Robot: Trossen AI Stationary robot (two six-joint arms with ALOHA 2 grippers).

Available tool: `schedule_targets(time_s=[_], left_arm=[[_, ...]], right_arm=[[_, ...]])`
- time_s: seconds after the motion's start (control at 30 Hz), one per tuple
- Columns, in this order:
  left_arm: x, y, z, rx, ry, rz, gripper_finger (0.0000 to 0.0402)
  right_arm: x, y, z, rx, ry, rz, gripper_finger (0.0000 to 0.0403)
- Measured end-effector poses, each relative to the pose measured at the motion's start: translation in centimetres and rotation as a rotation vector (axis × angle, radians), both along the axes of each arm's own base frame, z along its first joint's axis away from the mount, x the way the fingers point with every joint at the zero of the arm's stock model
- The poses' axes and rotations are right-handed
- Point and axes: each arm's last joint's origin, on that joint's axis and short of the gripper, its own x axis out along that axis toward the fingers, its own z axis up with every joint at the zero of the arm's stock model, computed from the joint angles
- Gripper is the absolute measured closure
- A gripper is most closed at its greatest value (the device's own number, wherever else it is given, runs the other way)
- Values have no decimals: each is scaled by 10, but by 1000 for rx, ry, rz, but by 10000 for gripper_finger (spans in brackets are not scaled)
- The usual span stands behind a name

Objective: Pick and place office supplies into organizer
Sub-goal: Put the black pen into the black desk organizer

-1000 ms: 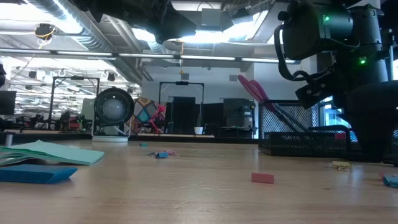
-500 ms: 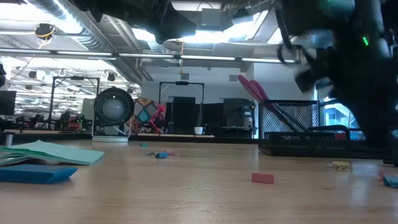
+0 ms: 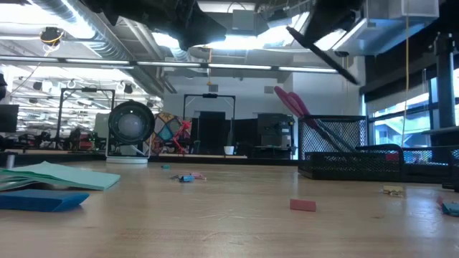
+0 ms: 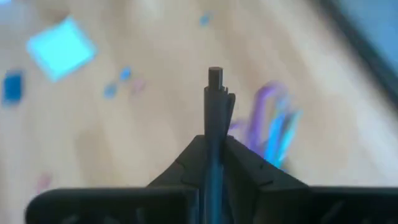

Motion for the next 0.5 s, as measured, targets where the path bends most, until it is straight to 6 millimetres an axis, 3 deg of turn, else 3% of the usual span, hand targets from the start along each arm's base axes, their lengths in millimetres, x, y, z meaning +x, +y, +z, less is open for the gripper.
schedule_targets(time_s=[0.13,0.5], left_arm=[[0,0,0,0,-2,0,258],[0,0,0,0,-2,0,258]], right_arm=[[-6,-14,0,-47,-103,-25,358],[-35,-47,-39,-109,-251,-37,358]])
